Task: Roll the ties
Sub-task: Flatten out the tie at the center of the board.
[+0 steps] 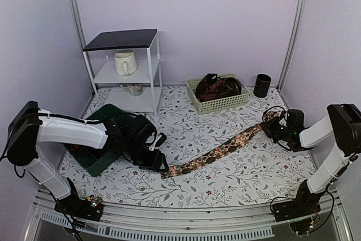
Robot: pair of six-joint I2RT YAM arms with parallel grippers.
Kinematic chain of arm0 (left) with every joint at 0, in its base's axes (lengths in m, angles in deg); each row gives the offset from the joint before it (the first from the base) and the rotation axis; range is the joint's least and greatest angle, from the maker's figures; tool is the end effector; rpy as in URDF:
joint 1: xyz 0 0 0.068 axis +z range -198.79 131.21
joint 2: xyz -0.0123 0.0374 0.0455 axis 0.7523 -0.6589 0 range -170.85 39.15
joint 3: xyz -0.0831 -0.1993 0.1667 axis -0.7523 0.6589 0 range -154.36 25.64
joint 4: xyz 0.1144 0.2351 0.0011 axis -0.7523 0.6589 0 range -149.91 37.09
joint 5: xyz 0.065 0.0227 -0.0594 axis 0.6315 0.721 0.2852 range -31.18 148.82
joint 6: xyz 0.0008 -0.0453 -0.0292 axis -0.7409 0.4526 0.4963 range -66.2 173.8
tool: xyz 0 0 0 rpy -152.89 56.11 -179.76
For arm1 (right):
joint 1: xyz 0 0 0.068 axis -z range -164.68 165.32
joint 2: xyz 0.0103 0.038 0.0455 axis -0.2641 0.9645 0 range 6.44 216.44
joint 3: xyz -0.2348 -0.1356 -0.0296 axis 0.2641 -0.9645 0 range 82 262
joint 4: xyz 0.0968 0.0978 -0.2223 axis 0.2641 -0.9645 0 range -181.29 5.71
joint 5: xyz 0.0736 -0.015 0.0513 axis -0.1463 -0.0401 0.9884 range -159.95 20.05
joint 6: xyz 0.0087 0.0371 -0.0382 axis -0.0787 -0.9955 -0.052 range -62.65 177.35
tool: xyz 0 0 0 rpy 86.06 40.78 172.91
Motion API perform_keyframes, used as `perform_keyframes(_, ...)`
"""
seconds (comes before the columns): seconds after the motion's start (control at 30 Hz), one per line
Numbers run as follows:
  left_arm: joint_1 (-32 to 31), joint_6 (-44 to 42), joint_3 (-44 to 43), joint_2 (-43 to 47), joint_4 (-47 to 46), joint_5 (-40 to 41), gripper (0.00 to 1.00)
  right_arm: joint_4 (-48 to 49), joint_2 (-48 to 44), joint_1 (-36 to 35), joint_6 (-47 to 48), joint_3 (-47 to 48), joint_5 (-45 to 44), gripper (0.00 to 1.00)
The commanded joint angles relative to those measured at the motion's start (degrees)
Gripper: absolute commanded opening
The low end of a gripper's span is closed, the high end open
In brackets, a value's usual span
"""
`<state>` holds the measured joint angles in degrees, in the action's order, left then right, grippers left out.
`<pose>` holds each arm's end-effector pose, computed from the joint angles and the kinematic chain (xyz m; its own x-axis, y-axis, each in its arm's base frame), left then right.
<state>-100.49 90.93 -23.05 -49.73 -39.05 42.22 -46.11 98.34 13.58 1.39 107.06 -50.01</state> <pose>0.1737 -0.2363 0.1705 -0.9381 0.2546 -0.2349 0.3406 0.8016 -0.4914 0.2741 0.0205 0.1241 -0.5399 0.7630 -0.3554 0.2140 0.5328 0.8188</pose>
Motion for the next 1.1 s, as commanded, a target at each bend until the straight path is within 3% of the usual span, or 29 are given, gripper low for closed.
perform_keyframes(0.0,-2.26,5.21,1.78,-3.24,-5.6,0.17,0.48,1.38,-2.18,0.23,-0.19,-0.79,0.27,0.04)
perform_keyframes(0.57,-2.64,5.89,1.37,-9.2,-5.98,5.78,0.45,2.25,-2.67,0.23,-0.57,-1.42,0.64,0.04)
perform_keyframes(0.6,-2.62,4.73,1.25,-9.37,-5.84,6.15,0.38,2.25,-2.69,0.24,-0.43,-1.41,0.44,0.04)
perform_keyframes(0.67,-2.61,1.5,0.36,-9.86,-5.42,7.99,0.15,2.48,-2.24,0.24,-0.14,-1.14,0.11,0.05)
perform_keyframes(0.7,-2.61,-0.81,-0.15,-9.59,-6.43,8.79,0.04,2.59,-1.94,0.2,0.08,-0.68,0.21,0.05)
perform_keyframes(0.73,-2.57,-3.76,-0.37,-8.75,-8.21,9.22,0.0,2.58,-1.41,0.31,0.31,-0.1,0.56,0.05)
perform_keyframes(0.87,-2.69,-21.25,-3.46,-1.46,-13.6,10.3,0.0,4.23,0.58,1.73,-1.14,1.14,3.34,0.05)
perform_keyframes(0.97,-5.05,-43.13,-2.4,6.49,-17.29,12.41,0.0,9.48,1.61,3.3,-2.69,0.93,5.84,0.05)
perform_keyframes(1.07,-5.64,-61.96,3.91,15.41,-21.67,3.12,0.0,9.25,1.8,4.28,-2.12,1.65,7.1,0.05)
